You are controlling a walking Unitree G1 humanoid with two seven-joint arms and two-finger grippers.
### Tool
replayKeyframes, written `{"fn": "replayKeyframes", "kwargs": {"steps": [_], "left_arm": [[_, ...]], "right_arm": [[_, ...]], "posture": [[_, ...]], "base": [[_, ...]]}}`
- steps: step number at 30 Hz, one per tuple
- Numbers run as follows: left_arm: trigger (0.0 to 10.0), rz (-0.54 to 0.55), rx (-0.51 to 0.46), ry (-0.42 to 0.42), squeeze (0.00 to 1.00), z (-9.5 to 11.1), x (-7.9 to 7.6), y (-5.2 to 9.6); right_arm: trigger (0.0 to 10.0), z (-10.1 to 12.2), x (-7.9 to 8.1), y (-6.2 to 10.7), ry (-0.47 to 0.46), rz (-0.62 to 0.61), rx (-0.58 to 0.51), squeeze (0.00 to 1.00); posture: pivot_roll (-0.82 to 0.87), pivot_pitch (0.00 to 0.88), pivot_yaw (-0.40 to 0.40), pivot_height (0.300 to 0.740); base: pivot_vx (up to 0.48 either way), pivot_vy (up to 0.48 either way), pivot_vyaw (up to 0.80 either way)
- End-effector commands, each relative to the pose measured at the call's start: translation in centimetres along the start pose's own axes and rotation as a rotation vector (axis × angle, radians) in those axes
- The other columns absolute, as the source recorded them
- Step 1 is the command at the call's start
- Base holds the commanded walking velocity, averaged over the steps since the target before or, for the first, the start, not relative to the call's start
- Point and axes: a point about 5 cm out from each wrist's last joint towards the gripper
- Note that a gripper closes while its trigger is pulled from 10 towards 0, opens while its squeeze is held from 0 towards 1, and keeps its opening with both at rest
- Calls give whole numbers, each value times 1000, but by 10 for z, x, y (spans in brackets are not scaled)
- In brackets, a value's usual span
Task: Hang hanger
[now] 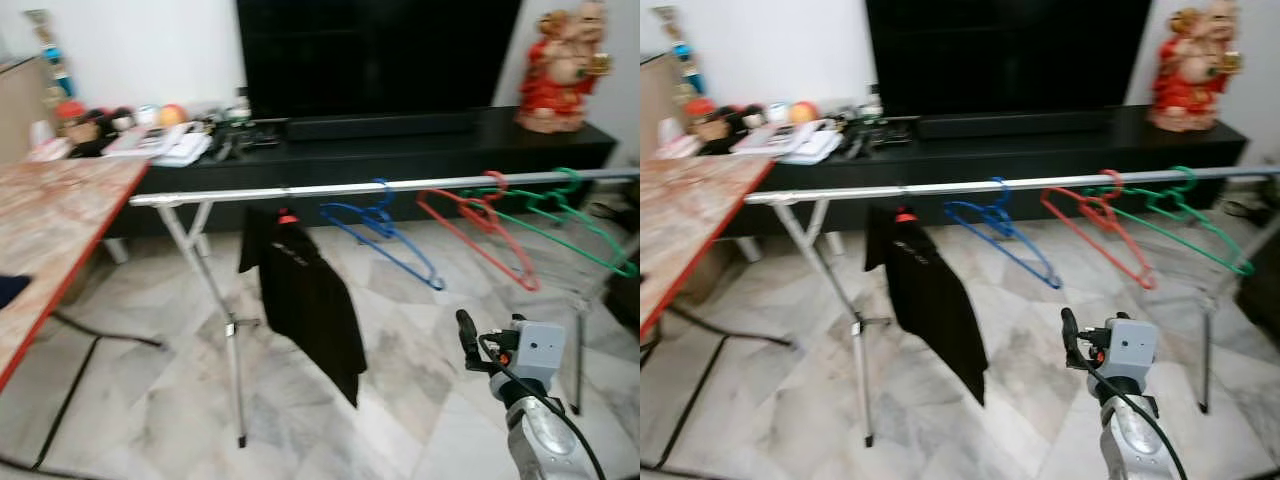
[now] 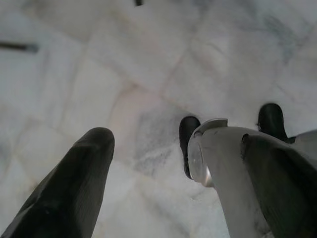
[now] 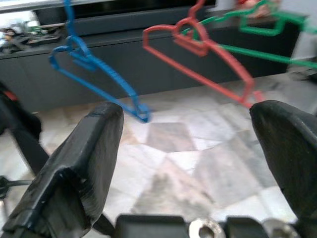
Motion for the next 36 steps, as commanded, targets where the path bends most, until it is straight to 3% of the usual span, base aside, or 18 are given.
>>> {"fn": "replayKeyframes", "kwargs": {"steps": [1, 36], "left_arm": [[10000, 0, 13, -18, 0, -4, 1, 1], [10000, -5, 6, -17, 0, -3, 1, 1]], "right_arm": [[10000, 0, 2, 0, -1, 7, 6, 0], [10000, 1, 2, -2, 1, 12, 11, 0]], "posture": [[-46, 0, 31, 740], [-47, 0, 32, 740]], "base": [[0, 0, -775], [0, 0, -775]]}}
Point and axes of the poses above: a point about 5 cm out from each wrist's last joint towards the gripper, its own y axis pointing back from the gripper into the wrist, its own z axis along the axis of the wrist's last joint, x = y × z, and after that the axes turned 14 degrees about y, right-handed
